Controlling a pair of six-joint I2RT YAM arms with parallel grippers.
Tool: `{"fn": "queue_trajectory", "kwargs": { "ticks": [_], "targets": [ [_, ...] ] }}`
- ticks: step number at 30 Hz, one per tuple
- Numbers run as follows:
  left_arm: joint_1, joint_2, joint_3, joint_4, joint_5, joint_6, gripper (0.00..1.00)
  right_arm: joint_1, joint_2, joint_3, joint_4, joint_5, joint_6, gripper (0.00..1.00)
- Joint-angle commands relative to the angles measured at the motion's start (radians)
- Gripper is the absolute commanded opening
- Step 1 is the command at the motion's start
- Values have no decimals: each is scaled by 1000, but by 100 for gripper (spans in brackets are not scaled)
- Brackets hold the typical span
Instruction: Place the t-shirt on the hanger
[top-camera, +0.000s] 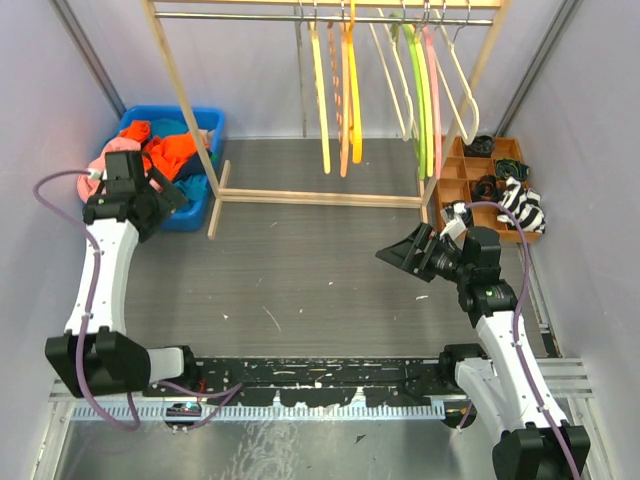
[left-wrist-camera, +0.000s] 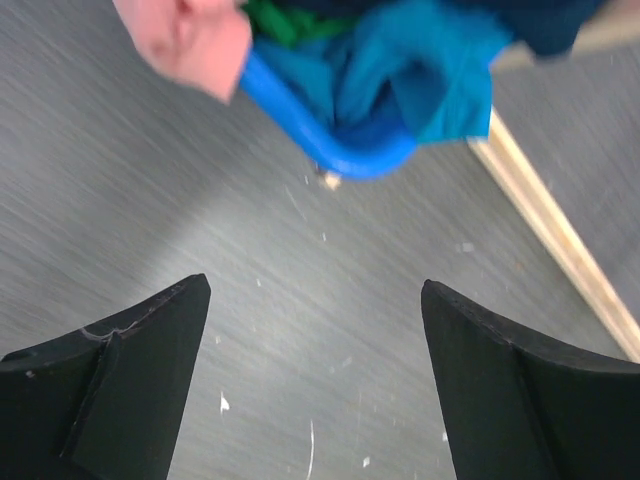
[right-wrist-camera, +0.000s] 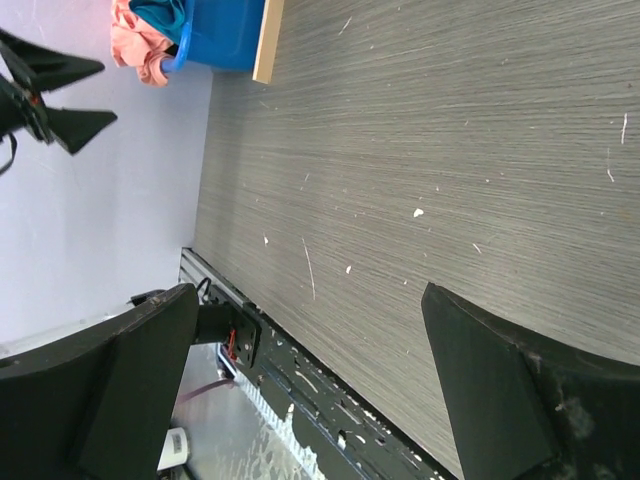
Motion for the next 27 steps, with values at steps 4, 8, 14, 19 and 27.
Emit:
{"fn": "queue_trajectory", "kwargs": {
  "ticks": [4,8,14,19,27],
  "targets": [
    [39,202,219,39,-248,39,77,1,-11,20,96,-53,25,100],
    [49,293,295,53,-292,46,64,1,13,5,117,-74,27,100],
    [54,408,425,43,-449,61,61,1,48,-12,156,-99,18,100],
    [54,479,532,49,-585,104,82,1,114,-14,195,-141,28,100],
    [82,634,691,42,-688,163,87,21,161,7,158,-139,10,100]
  ]
}}
